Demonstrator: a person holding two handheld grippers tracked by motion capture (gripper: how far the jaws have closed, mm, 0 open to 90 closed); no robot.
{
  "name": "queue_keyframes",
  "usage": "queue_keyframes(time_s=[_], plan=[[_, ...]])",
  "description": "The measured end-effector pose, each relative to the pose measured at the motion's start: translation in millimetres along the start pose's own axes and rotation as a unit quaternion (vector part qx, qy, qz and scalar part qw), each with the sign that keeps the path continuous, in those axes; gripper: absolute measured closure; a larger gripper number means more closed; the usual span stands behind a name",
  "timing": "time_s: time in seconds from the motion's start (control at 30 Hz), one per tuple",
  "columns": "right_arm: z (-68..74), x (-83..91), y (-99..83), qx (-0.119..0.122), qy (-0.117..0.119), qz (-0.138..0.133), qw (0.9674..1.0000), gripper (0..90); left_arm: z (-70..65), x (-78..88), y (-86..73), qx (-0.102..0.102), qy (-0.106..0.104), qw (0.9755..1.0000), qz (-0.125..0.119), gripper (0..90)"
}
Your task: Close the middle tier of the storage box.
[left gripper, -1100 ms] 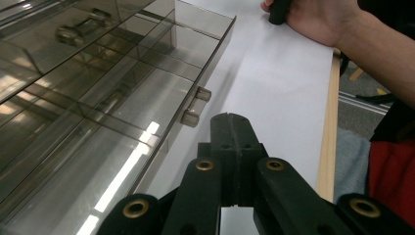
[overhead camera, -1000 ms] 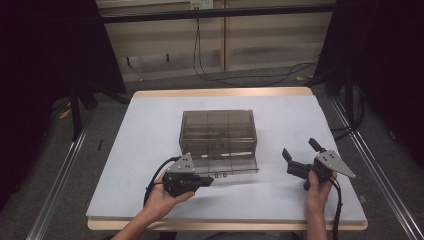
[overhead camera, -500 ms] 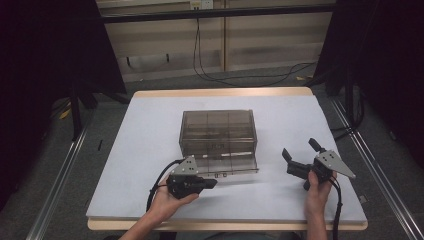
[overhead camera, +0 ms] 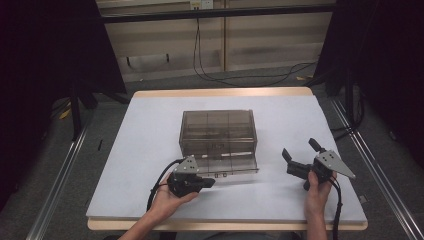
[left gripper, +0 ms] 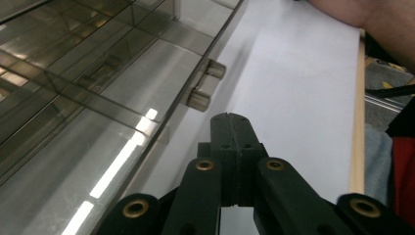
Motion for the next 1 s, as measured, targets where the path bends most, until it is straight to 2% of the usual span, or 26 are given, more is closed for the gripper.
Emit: queue_keyframes(time_s=[0.13, 0.17, 0.23, 0.37, 0.43, 1.0], plan=[[0.0, 0.0, 0.0, -0.001, 0.0, 0.0, 1.0, 0.0, 4.0, -2.2, -1.0, -0.001, 0.004, 1.0, 0.007, 90.0], [0.0, 0.0, 0.0, -0.001, 0.0, 0.0, 1.0, 0.0, 4.3, -3.4, -0.4, 0.006, 0.005, 1.0, 0.003, 90.0], [-0.1, 0.0, 0.0, 0.0, 0.0, 0.0, 1.0, 0.0, 6.3, -3.4, -2.0, 0.004, 0.008, 0.9999, 0.011, 90.0], [0.0, 0.0, 0.0, -0.001, 0.0, 0.0, 1.0, 0.0, 8.1, -4.2, -2.1, 0.008, 0.013, 0.9999, 0.006, 90.0], [0.2, -0.2, 0.1, -0.001, 0.002, -0.001, 1.0, 0.0, 10.1, -2.8, -3.6, 0.009, 0.016, 0.9998, 0.011, 90.0], [0.2, -0.3, 0.0, -0.002, 0.002, 0.0, 1.0, 0.0, 16.0, -0.8, -7.4, 0.013, 0.023, 0.9995, 0.016, 90.0]])
Point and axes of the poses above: each handheld gripper's, and its own axes: x roughly backward along the jaws, y roughly out of its top, z roughly to its left, the point moved 10 cm from there along -x, roughly forward along the jaws, and after that the axes turned 10 degrees about -x, right-handed, at the moved point
